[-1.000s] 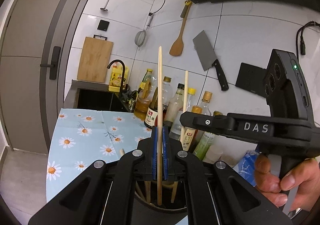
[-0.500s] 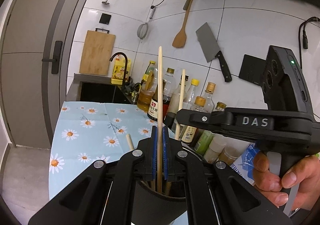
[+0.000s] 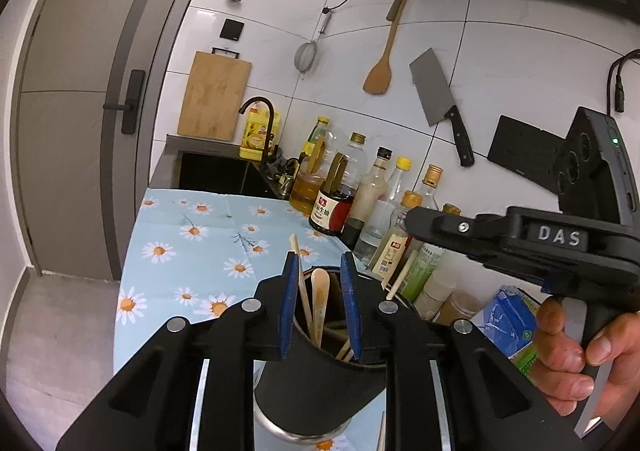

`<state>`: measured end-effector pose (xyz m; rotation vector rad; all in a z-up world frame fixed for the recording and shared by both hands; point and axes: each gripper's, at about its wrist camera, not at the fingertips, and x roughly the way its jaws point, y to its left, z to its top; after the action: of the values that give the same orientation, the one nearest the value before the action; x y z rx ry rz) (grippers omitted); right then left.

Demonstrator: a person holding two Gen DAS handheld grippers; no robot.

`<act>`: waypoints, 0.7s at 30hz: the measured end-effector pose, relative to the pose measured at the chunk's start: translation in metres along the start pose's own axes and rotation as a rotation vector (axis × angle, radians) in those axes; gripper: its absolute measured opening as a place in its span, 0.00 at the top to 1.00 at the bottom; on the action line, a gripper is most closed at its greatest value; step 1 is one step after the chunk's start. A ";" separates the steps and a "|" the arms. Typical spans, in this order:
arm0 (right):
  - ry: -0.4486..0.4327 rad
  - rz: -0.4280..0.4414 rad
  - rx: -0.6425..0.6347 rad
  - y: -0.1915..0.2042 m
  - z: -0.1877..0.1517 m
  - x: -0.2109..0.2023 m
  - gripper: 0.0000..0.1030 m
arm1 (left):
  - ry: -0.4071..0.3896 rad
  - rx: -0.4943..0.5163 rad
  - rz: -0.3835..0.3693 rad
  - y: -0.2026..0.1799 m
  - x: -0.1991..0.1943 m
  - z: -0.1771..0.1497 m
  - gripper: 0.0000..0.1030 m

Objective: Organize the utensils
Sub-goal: 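Raise both open grippers up and away from the holder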

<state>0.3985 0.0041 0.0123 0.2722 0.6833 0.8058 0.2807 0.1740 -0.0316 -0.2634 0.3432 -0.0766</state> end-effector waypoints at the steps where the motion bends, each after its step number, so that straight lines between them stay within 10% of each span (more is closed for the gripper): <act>1: 0.005 0.005 0.003 0.001 0.000 -0.004 0.80 | -0.002 0.008 0.002 -0.002 -0.004 0.000 0.80; 7: 0.018 0.006 -0.009 0.006 0.009 -0.032 0.65 | 0.000 0.019 0.017 -0.008 -0.034 0.009 0.80; 21: 0.146 0.042 -0.128 0.030 -0.019 -0.069 0.65 | 0.047 0.035 0.082 -0.014 -0.095 0.009 0.70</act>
<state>0.3349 -0.0272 0.0432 0.1126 0.7609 0.9120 0.1939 0.1738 0.0108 -0.2126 0.3982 -0.0078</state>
